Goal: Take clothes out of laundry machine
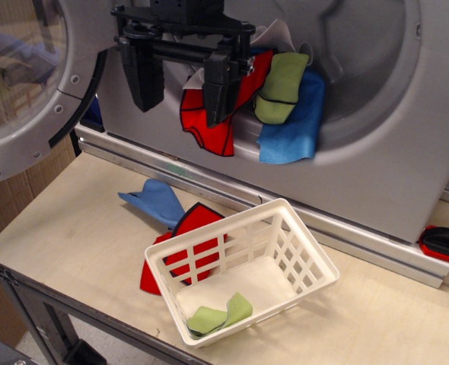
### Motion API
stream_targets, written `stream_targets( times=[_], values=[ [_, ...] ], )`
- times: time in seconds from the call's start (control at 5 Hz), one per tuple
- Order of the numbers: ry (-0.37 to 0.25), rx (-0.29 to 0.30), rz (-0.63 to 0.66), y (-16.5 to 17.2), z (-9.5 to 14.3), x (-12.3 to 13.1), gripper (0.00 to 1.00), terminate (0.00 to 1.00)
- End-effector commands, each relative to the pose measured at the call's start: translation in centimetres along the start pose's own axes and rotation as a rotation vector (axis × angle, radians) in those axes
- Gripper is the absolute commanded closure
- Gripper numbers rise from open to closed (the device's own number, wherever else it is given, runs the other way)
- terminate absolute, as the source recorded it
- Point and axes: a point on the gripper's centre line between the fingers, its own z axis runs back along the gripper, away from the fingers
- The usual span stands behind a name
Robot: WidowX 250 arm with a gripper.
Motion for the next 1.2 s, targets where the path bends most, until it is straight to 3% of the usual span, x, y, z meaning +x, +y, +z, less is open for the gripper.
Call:
stream_targets(
  times=[0.0,0.2,0.4,0.6,0.8,1.0],
  values=[
    [0.0,0.0,0.0,0.0,0.0,0.0,0.0,0.0],
    [-0.069,0.061,0.001,-0.3,-0.4,2.5,0.0,0.0],
    [-0.077,0.057,0.015,0.0,-1.4,4.0,0.0,0.0],
    [-0.175,0.141,-0.024,0.1,-1.9,5.9,0.0,0.0],
    [-0.324,0.221,-0.103,0.3,-1.7,7.7,0.0,0.0],
    [-0.383,0.245,-0.136,0.2,-0.9,9.2,0.0,0.0]
  ],
)
